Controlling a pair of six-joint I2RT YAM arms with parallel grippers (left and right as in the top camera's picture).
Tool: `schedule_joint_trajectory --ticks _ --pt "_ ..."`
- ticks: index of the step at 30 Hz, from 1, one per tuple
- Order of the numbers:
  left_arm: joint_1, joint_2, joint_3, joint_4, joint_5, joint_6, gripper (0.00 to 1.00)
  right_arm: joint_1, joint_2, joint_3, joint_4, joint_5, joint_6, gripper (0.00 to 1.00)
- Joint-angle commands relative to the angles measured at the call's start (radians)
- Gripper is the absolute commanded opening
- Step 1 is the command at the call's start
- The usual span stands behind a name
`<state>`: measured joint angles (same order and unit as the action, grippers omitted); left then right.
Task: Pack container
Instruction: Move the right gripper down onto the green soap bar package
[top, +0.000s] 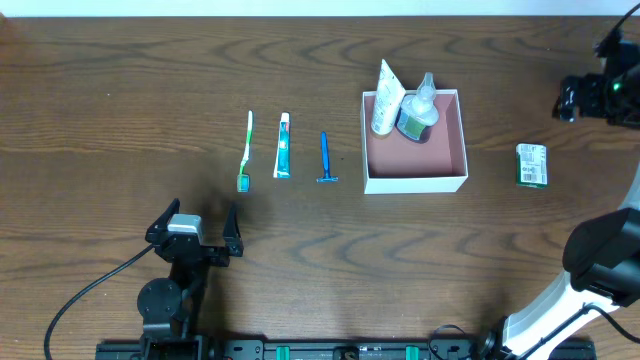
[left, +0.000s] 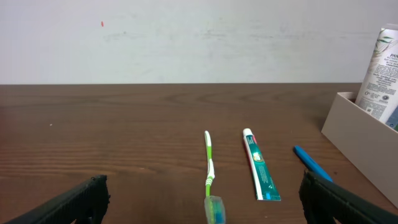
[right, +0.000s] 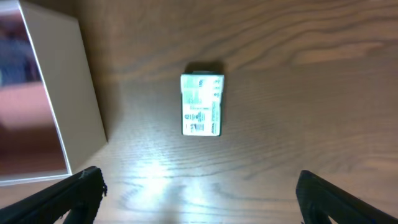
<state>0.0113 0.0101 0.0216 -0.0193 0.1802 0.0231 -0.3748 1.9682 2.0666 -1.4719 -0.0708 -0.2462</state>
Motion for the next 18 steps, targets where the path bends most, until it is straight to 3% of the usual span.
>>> schedule_joint_trajectory --ticks 1,18 --pt "0.003 -0.006 -0.018 -0.032 0.014 0.002 0.98 -0.008 -0.003 -0.093 0.044 0.008 -0.100 0.91" --pt "0.003 -0.006 -0.018 -0.032 0.014 0.002 0.98 0.001 -0.003 -0.528 0.450 0.016 -0.048 0.97"
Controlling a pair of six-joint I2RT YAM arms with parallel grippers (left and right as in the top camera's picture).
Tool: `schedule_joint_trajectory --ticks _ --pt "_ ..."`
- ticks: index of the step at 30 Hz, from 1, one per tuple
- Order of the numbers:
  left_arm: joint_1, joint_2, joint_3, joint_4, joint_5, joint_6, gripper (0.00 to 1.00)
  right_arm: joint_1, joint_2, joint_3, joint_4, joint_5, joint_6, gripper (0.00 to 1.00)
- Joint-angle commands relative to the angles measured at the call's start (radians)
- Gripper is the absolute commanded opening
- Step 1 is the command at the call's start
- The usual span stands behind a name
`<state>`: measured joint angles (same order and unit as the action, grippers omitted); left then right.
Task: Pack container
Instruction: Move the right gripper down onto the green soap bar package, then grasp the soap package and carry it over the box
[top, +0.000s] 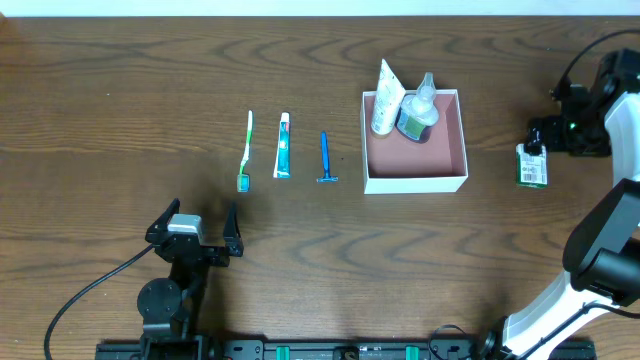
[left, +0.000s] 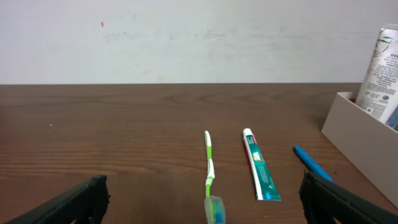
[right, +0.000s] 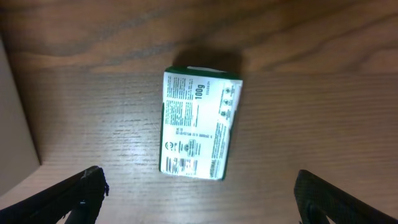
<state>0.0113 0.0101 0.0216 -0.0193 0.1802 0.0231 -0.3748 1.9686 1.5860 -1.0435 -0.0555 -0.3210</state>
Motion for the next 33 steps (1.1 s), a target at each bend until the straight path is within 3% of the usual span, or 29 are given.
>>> schedule_joint_trajectory --ticks 1,11,33 --pt "0.003 -0.006 -0.018 -0.032 0.014 0.002 0.98 0.000 -0.003 -0.069 0.041 0.000 0.029 0.97" --pt "0.003 -0.006 -0.018 -0.032 0.014 0.002 0.98 0.007 -0.003 -0.192 0.196 0.000 0.081 0.94" --pt "0.003 -0.006 -0.018 -0.032 0.014 0.002 0.98 0.007 -0.003 -0.260 0.296 0.003 0.081 0.90"
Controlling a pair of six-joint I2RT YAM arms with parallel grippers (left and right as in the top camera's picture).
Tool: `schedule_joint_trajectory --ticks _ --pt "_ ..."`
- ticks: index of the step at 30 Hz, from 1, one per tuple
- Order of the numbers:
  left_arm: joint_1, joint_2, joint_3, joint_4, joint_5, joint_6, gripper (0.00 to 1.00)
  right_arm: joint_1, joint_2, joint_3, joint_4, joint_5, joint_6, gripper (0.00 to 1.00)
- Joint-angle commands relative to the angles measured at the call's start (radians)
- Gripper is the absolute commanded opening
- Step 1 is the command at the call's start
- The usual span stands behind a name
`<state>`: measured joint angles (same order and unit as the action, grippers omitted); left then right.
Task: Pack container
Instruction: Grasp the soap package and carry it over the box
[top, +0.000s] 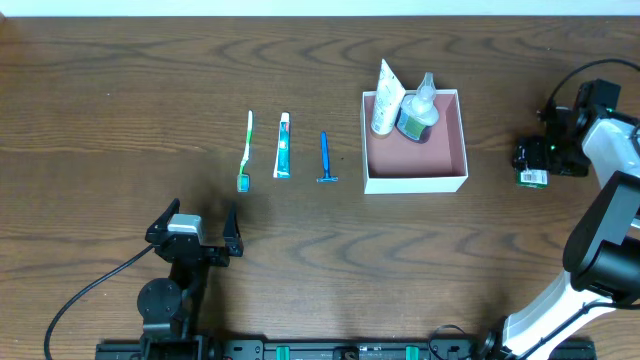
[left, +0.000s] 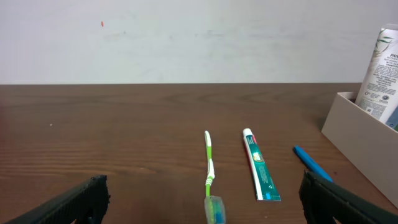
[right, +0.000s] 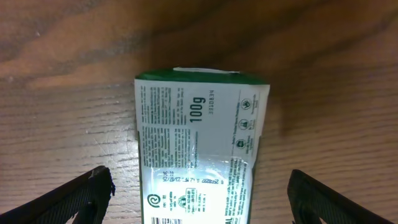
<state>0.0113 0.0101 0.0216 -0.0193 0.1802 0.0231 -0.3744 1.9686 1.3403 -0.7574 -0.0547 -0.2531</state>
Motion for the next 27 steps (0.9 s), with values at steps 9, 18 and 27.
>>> schedule_joint_trajectory --ticks 9,18,27 --pt "0.003 -0.006 -0.018 -0.032 0.014 0.002 0.98 0.007 -0.002 -0.023 0.032 0.006 0.013 0.91" --pt "0.003 -0.006 -0.018 -0.032 0.014 0.002 0.98 0.007 0.026 -0.023 0.041 0.013 0.013 0.89" --pt "0.003 -0.006 -0.018 -0.032 0.014 0.002 0.98 0.007 0.050 -0.023 0.045 0.025 0.010 0.88"
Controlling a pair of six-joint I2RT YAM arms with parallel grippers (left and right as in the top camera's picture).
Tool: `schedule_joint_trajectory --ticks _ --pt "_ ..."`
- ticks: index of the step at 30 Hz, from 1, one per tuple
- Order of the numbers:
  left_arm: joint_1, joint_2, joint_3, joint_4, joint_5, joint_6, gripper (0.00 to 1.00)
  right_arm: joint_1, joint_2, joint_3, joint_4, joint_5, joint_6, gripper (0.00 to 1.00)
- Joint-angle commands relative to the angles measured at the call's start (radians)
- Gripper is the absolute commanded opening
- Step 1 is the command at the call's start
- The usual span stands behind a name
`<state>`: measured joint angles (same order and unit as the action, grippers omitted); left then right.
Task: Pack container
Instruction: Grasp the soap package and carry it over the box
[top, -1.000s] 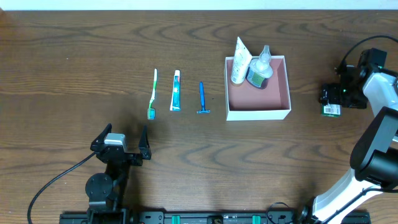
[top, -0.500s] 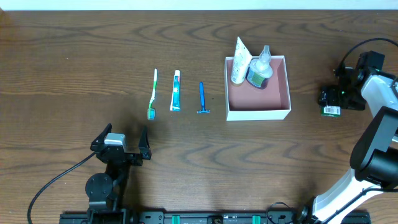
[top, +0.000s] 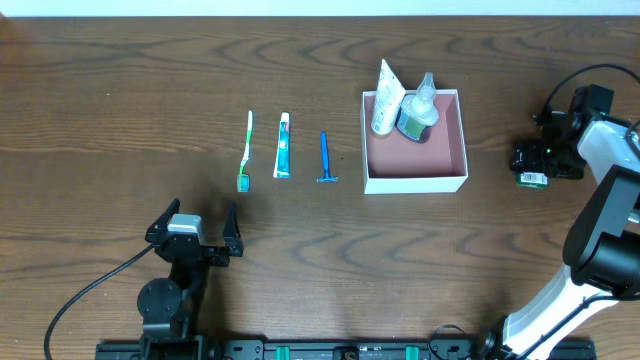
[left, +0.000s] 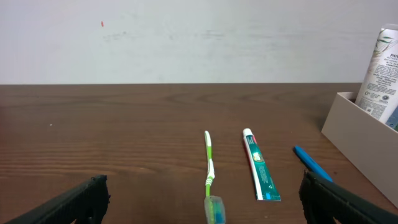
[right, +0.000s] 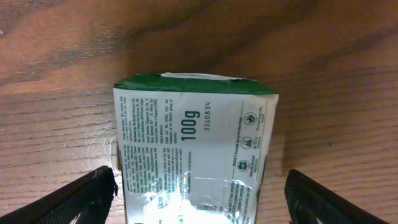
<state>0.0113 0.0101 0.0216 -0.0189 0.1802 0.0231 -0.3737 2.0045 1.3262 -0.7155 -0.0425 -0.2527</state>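
The container (top: 415, 180) is a white box with a pink inside, holding a white tube (top: 386, 100) and a clear bottle (top: 420, 105). Left of it lie a green toothbrush (top: 245, 150), a toothpaste tube (top: 283, 145) and a blue razor (top: 324, 157). A green soap box (right: 196, 149) lies flat on the table to the right of the container. My right gripper (right: 199, 205) is open just above it, one finger on each side, not touching. In the overhead view the gripper (top: 545, 158) hides most of the box. My left gripper (left: 208, 205) is open and holds nothing.
The left gripper (top: 195, 235) rests low near the table's front, facing the toothbrush (left: 210, 168), toothpaste (left: 261, 165) and razor (left: 311, 163). The container wall (left: 364, 143) rises at that view's right edge. A black cable trails from the left arm's base.
My right gripper has come a little nearer the soap box, which fills more of the right wrist view. Left arm and the other items are unchanged.
My right gripper was at the table's far right, high above the soap box. Then it hung over the box, nearer. Then it was close, fingers open on either side, and now closer still. The left arm stayed put throughout.
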Motion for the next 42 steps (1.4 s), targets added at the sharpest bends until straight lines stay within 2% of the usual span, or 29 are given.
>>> schedule_joint_trajectory --ticks 1,8,9,10,12,17,24,28,32,39,42 --pt "0.003 -0.006 -0.018 -0.032 0.014 0.002 0.98 0.006 0.014 -0.008 0.004 0.013 0.009 0.87" --pt "0.003 -0.006 -0.018 -0.032 0.014 0.002 0.98 0.006 0.034 -0.008 0.002 0.013 0.009 0.74" --pt "0.003 -0.006 -0.018 -0.032 0.014 0.002 0.98 0.006 0.037 -0.008 0.002 0.013 0.010 0.69" --pt "0.003 -0.006 -0.018 -0.032 0.014 0.002 0.98 0.006 0.042 -0.008 0.002 0.013 0.010 0.59" --pt "0.003 -0.006 -0.018 -0.032 0.014 0.002 0.98 0.006 0.043 -0.008 0.002 0.013 0.010 0.52" --pt "0.003 -0.006 -0.018 -0.032 0.014 0.002 0.98 0.006 0.042 -0.003 0.000 0.013 0.013 0.43" --pt "0.003 -0.006 -0.018 -0.032 0.014 0.002 0.98 0.010 -0.006 0.127 -0.125 -0.019 0.050 0.42" --pt "0.003 -0.006 -0.018 -0.032 0.014 0.002 0.98 0.029 -0.051 0.282 -0.289 -0.178 0.052 0.35" --pt "0.003 -0.006 -0.018 -0.032 0.014 0.002 0.98 0.073 -0.095 0.413 -0.431 -0.309 0.059 0.35" --pt "0.003 -0.006 -0.018 -0.032 0.014 0.002 0.98 0.233 -0.166 0.469 -0.487 -0.306 0.084 0.38" --pt "0.003 -0.006 -0.018 -0.032 0.014 0.002 0.98 0.306 -0.160 0.462 -0.474 -0.203 0.137 0.40"
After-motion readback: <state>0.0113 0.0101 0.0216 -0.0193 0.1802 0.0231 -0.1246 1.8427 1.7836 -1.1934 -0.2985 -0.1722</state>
